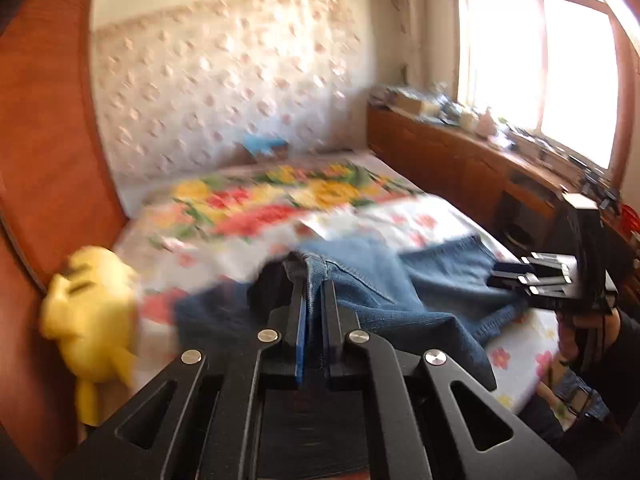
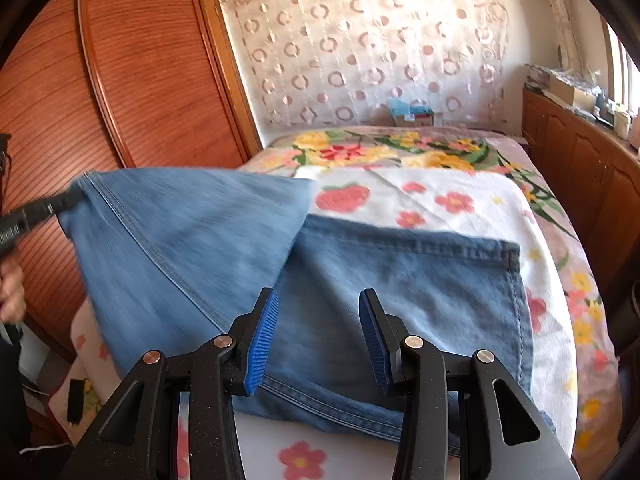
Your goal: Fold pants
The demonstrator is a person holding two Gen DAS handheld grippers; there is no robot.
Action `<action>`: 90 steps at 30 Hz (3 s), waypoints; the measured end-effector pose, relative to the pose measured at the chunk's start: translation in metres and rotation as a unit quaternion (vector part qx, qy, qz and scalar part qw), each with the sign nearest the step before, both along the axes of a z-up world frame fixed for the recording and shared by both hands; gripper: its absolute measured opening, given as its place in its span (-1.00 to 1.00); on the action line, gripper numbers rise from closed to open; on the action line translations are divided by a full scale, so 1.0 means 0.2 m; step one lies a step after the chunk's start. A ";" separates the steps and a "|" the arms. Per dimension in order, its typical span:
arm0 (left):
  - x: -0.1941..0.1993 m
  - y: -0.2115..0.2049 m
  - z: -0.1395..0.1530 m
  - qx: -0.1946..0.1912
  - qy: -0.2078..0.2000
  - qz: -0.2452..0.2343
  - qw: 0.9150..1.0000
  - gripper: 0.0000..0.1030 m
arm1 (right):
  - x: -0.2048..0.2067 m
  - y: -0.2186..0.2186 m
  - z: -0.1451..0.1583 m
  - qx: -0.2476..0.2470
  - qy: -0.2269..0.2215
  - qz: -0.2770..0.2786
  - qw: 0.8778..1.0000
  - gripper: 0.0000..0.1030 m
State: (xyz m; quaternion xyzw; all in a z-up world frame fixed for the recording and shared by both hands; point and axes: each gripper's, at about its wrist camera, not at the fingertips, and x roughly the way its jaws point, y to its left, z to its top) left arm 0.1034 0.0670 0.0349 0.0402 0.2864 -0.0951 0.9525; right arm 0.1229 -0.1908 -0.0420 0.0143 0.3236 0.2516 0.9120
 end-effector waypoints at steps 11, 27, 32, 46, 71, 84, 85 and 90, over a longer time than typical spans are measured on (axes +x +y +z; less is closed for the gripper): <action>-0.06 0.36 -0.12 0.024 0.066 0.057 0.996 -0.65 | 0.00 0.10 0.02 0.003 -0.010 0.033 0.999 -0.15; 0.16 0.51 -0.48 -0.011 0.123 0.087 0.989 -0.11 | 0.12 0.27 -0.04 -0.011 0.005 0.057 0.998 -0.15; 0.33 0.60 -0.62 -0.009 0.157 0.104 0.982 -0.12 | 0.16 0.32 -0.07 -0.010 0.010 0.063 0.998 -0.15; 0.42 0.60 -0.68 -0.035 0.180 0.056 0.981 -0.89 | 0.19 0.34 -0.13 -0.024 0.023 0.060 0.998 -0.15; 0.34 0.66 -0.45 0.021 0.144 0.103 0.984 -0.11 | 0.18 0.36 -0.13 -0.022 0.020 0.066 0.997 -0.15; 0.36 0.57 -0.59 0.007 0.155 0.094 0.983 -0.07 | 0.16 0.36 -0.13 -0.028 0.017 0.067 0.997 -0.14; 0.36 0.55 -0.59 0.006 0.152 0.092 0.984 -0.07 | 0.16 0.34 -0.13 -0.028 0.016 0.063 0.997 -0.14; 0.31 0.46 -0.54 -0.003 0.130 0.069 0.989 -0.05 | 0.12 0.24 -0.13 -0.021 0.018 0.045 0.999 -0.14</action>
